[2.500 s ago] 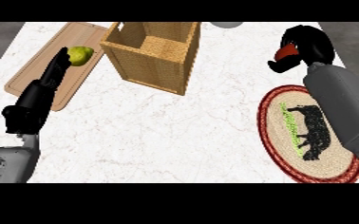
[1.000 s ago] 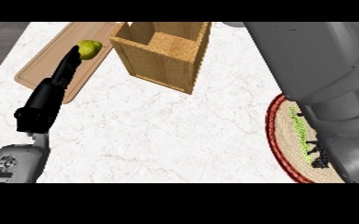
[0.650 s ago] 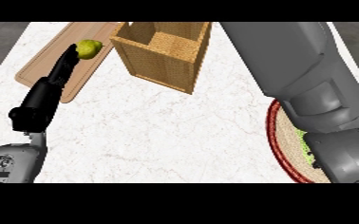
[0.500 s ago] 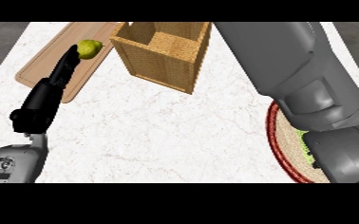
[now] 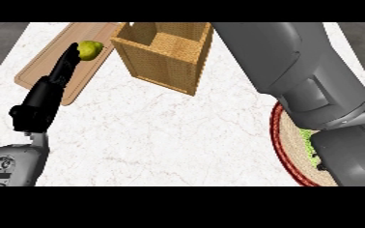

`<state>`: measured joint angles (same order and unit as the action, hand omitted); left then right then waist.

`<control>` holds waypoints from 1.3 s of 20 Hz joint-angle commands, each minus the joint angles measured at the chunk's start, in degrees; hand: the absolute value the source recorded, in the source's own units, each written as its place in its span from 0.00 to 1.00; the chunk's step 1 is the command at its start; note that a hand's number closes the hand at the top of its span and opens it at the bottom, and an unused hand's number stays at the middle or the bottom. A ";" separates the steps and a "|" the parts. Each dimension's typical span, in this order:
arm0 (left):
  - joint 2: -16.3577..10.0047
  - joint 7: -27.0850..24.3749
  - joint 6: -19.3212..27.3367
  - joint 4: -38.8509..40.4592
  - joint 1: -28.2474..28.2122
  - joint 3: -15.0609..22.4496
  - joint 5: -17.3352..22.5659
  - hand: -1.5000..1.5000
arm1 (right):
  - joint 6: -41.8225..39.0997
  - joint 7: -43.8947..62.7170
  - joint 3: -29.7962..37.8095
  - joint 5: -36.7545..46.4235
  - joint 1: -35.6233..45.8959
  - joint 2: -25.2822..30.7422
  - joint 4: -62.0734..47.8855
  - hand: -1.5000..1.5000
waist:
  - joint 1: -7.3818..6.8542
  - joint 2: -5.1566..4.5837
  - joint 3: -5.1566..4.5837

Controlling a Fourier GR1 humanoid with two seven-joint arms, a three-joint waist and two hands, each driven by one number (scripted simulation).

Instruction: Pick the bell pepper from the placemat and place it in the basket

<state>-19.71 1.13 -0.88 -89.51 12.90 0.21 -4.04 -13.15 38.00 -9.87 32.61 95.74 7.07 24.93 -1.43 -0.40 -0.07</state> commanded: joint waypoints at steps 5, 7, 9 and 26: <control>1.42 -2.14 0.48 3.76 1.21 -0.48 -1.27 0.50 | -2.40 -3.78 4.94 -3.12 0.30 -0.66 -2.95 0.00 | 0.24 -0.11 0.00; -0.85 -3.53 -2.31 2.08 -1.66 -2.15 0.66 0.50 | 1.28 -2.36 6.20 -3.55 0.29 -2.46 -2.51 0.00 | -0.14 0.04 0.00; -0.44 -2.68 -3.29 0.73 -2.03 -1.12 1.03 0.50 | 4.73 -3.57 7.30 -3.52 1.17 -2.24 -3.05 0.00 | -0.75 -0.08 0.00; -0.55 -2.88 -2.22 2.38 -1.67 -4.03 0.87 0.50 | 35.22 -7.64 22.16 -9.26 -11.18 11.16 6.20 0.00 | 1.63 0.43 0.07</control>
<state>-20.05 -0.67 -2.77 -88.15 12.17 -2.43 -3.94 19.32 31.59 10.21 24.14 88.39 14.39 29.01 -0.46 -0.18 0.00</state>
